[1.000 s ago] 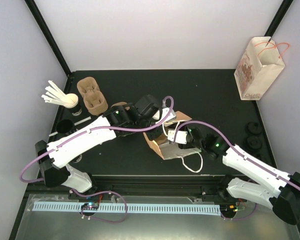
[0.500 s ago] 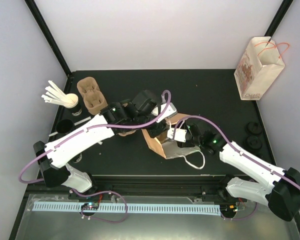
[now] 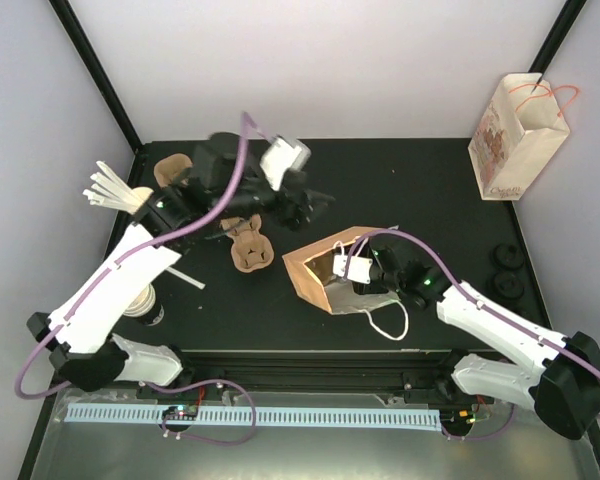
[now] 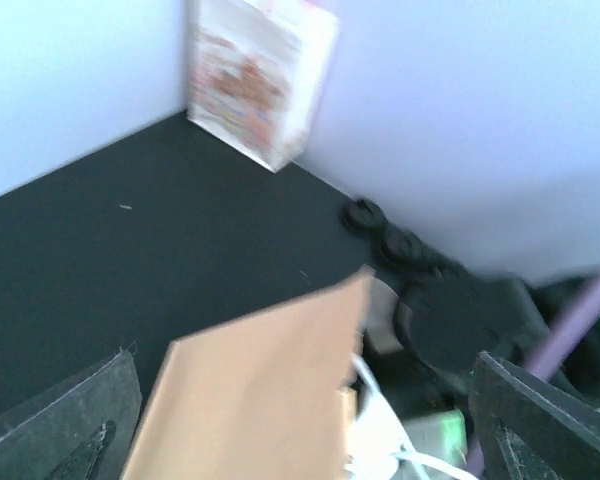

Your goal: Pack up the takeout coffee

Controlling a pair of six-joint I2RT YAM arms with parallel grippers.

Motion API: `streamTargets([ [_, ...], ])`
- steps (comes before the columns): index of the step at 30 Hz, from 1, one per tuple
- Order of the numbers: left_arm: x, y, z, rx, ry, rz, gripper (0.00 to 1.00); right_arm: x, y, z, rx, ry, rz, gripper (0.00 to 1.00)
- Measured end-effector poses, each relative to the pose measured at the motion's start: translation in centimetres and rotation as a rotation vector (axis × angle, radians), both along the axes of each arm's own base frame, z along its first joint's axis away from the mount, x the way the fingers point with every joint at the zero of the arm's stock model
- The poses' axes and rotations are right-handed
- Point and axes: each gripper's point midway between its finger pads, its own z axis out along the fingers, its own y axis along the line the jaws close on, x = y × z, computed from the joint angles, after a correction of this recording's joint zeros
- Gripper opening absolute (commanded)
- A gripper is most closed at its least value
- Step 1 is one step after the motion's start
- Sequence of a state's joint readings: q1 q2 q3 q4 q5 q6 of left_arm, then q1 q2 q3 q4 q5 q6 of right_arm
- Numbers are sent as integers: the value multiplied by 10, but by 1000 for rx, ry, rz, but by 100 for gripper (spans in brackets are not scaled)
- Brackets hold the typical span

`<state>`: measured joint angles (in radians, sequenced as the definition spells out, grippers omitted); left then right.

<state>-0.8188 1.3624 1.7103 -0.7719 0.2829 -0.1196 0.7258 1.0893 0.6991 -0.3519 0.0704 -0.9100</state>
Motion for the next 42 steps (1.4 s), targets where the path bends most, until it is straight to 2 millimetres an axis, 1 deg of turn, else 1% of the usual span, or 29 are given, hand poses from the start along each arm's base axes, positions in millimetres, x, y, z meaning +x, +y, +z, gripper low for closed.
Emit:
streamTargets([
  [2, 21, 20, 8, -60, 33, 84, 86, 0, 0, 0, 1, 0, 1, 52],
  [3, 36, 30, 7, -80, 62, 130, 84, 0, 0, 0, 1, 0, 1, 52],
  [4, 48, 35, 2, -87, 94, 161, 82, 0, 0, 0, 1, 0, 1, 52],
  [5, 63, 38, -10, -83, 137, 190, 79, 0, 0, 0, 1, 0, 2, 52],
  [6, 75, 37, -24, -74, 188, 201, 77, 0, 0, 0, 2, -1, 2, 52],
  [7, 85, 32, -41, -62, 240, 201, 76, 0, 0, 0, 2, -1, 2, 52],
  [9, 104, 16, -85, -13, 358, 185, 71, 0, 0, 0, 5, -4, 2, 52],
  [10, 115, 7, -119, 30, 448, 174, 69, 0, 0, 0, 6, -5, 1, 52],
  [13, 133, -13, -205, 137, 654, 154, 67, 0, 1, -1, 23, -2, -11, 52],
  [15, 137, -19, -252, 197, 766, 149, 67, 1, 0, -1, 35, 5, -25, 52],
  [16, 137, -21, -272, 221, 813, 147, 67, 2, 0, -2, 40, 10, -33, 52],
  [17, 137, -22, -285, 238, 844, 148, 67, 3, 0, -2, 45, 15, -41, 52],
  [19, 135, -23, -305, 260, 894, 144, 67, 4, 0, -2, 58, 21, -58, 52],
  [21, 136, -27, -310, 259, 915, 133, 68, 5, 0, -3, 67, 23, -70, 52],
  [25, 144, -38, -301, 221, 906, 100, 67, 6, -1, -5, 81, 23, -89, 52],
  [27, 147, -43, -300, 204, 907, 84, 67, 7, -3, -5, 84, 21, -100, 52],
  [28, 149, -45, -301, 199, 912, 76, 67, 7, -3, -6, 85, 22, -106, 52],
  [33, 145, -51, -328, 205, 980, 51, 67, 9, -9, -7, 71, 20, -136, 52],
  [34, 144, -54, -330, 197, 990, 40, 67, 9, -10, -9, 63, 22, -143, 52],
  [38, 144, -59, -328, 181, 991, 20, 67, 10, -13, -10, 51, 19, -154, 52],
  [42, 144, -69, -330, 167, 987, -10, 66, 12, -17, -12, 31, 14, -169, 53],
])
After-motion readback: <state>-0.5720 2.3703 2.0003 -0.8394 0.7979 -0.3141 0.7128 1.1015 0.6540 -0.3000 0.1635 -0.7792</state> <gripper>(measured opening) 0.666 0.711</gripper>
